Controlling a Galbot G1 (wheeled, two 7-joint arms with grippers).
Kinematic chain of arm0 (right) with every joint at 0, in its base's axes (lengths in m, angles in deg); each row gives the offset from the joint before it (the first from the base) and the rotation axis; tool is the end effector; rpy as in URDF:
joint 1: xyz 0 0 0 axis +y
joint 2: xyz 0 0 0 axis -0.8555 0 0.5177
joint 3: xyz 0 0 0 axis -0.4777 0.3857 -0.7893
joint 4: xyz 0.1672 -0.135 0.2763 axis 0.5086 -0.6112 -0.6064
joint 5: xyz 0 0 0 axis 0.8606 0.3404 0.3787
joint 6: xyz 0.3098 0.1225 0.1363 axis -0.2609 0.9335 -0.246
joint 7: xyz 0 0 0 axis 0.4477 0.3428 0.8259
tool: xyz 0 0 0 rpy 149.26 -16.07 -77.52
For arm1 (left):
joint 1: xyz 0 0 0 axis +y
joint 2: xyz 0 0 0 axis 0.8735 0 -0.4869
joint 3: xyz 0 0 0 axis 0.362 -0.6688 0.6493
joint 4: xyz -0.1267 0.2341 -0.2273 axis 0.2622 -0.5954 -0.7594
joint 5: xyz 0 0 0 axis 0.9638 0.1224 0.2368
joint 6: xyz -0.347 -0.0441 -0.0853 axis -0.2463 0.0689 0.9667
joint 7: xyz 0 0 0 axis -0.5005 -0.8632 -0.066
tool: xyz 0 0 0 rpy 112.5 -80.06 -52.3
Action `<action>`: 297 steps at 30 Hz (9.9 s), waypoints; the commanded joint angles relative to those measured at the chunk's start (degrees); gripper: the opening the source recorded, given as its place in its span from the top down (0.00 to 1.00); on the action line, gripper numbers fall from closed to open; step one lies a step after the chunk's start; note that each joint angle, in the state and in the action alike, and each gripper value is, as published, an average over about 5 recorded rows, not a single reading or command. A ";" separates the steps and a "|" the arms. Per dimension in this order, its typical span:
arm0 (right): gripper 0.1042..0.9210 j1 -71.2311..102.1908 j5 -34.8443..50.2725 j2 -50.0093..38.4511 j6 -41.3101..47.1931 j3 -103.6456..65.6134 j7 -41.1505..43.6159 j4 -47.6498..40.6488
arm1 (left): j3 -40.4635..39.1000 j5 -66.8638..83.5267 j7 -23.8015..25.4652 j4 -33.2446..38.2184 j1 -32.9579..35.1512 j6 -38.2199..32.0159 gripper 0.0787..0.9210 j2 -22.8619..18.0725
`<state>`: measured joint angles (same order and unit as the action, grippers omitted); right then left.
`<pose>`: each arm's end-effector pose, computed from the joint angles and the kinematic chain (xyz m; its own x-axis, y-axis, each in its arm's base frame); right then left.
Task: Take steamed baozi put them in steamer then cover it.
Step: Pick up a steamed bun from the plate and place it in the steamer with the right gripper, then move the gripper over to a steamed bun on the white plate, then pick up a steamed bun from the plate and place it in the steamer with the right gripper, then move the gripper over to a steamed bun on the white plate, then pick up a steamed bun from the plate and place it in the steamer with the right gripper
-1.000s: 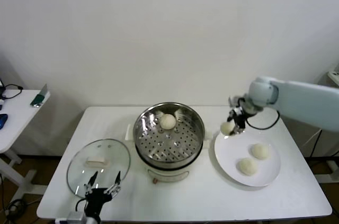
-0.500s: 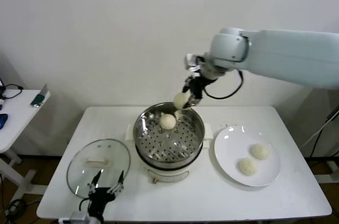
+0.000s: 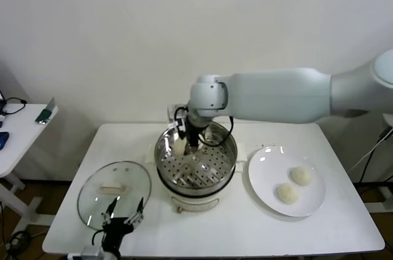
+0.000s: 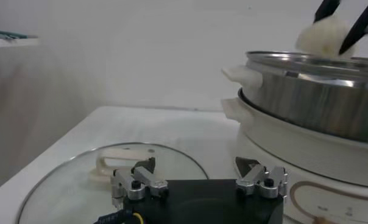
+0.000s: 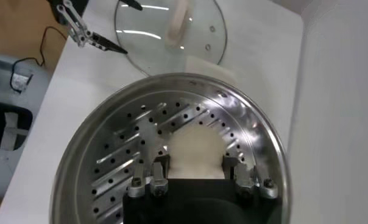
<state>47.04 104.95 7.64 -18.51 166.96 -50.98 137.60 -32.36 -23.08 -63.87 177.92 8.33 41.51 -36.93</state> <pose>0.4872 0.2010 -0.0723 -0.2227 -0.2348 0.9462 -0.9394 -0.2078 -0.2726 0.1365 0.0439 -0.3660 -0.9479 0.0132 0.3182 -0.0075 0.9980 -0.0635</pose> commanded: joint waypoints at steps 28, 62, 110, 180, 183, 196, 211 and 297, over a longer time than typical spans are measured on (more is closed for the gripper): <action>0.12 -15.86 -6.55 -20.82 -14.60 8.79 16.92 3.32 | -0.41 -0.58 0.02 0.30 0.09 0.29 0.12 0.17; 0.12 24.52 -35.67 -42.03 -11.48 -5.86 12.69 -1.04 | 0.42 -0.51 -0.07 0.23 0.71 -0.09 0.12 -0.49; 0.33 -21.10 -33.10 -9.61 -52.87 1.56 19.54 11.22 | 0.08 -1.23 -0.06 1.48 1.18 0.38 0.12 0.58; 0.12 -9.78 -28.66 -45.68 -33.67 18.65 24.93 -3.13 | -0.51 -0.64 -0.03 1.71 0.04 0.34 0.12 0.08; 0.12 -1.23 -32.86 -47.59 -31.99 12.18 24.00 -5.30 | -0.49 -0.70 -0.01 1.73 0.17 0.39 0.12 0.01; 0.12 23.38 -41.21 -41.88 -29.44 -9.43 21.19 -17.50 | 0.25 -1.07 0.03 1.49 1.32 0.28 0.12 -0.16; 0.12 31.26 -42.25 -37.53 -28.78 -16.93 19.74 -23.21 | 0.18 -1.81 0.02 1.17 1.79 0.32 0.12 -0.45; 0.34 1.88 -10.86 -9.94 -4.05 6.72 0.97 4.37 | 1.38 -0.20 0.17 3.97 2.66 0.81 0.12 1.07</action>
<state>45.76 95.98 -2.86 -23.23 174.15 -48.80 142.43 -31.00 -23.28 -63.70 181.79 10.95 42.30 -35.92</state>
